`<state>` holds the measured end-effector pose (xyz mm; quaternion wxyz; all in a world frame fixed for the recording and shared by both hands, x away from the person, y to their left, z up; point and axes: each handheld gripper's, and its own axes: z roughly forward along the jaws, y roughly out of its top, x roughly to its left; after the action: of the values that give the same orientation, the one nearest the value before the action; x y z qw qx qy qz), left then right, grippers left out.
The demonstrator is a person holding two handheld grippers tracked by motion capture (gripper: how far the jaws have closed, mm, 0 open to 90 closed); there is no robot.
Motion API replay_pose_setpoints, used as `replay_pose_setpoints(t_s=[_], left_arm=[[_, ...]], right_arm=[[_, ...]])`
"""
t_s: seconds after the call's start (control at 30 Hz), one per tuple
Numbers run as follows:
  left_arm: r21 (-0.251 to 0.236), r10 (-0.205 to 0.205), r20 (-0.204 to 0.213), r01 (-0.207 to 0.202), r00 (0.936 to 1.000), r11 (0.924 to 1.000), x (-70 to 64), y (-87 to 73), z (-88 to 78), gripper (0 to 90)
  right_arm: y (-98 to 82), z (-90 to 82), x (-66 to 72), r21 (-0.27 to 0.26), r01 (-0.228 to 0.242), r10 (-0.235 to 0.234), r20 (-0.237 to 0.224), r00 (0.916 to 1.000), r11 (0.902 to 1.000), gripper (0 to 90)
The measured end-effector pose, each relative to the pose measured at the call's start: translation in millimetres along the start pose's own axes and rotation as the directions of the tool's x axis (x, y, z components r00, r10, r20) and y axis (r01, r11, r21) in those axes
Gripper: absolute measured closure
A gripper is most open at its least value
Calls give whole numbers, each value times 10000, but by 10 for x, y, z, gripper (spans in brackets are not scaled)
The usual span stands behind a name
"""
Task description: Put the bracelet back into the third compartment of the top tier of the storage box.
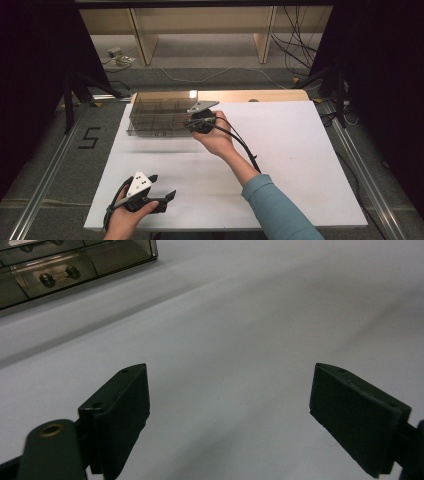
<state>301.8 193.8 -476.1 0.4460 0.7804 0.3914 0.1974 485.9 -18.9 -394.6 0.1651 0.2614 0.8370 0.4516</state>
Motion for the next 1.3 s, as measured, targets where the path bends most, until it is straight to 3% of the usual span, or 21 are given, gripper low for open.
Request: replay_pose_setpoints(t_s=[0.37,1.0,1.17,1.3], left_arm=[[-9,-10,6,10,10000,10000,3,-1,-2,162],[-4,-40,3,40,10000,10000,9,-5,-1,163],[2,-38,24,38,10000,10000,7,-7,2,163],[3,-27,20,27,10000,10000,7,-6,0,163]], right_arm=[[17,130,17,138,-116,117,-98,9999,9998,869],[64,334,-49,445,-359,350,220,9991,9984,864],[39,384,-46,567,-263,243,356,9991,9980,769],[66,340,-40,269,-289,279,372,9989,9992,723]])
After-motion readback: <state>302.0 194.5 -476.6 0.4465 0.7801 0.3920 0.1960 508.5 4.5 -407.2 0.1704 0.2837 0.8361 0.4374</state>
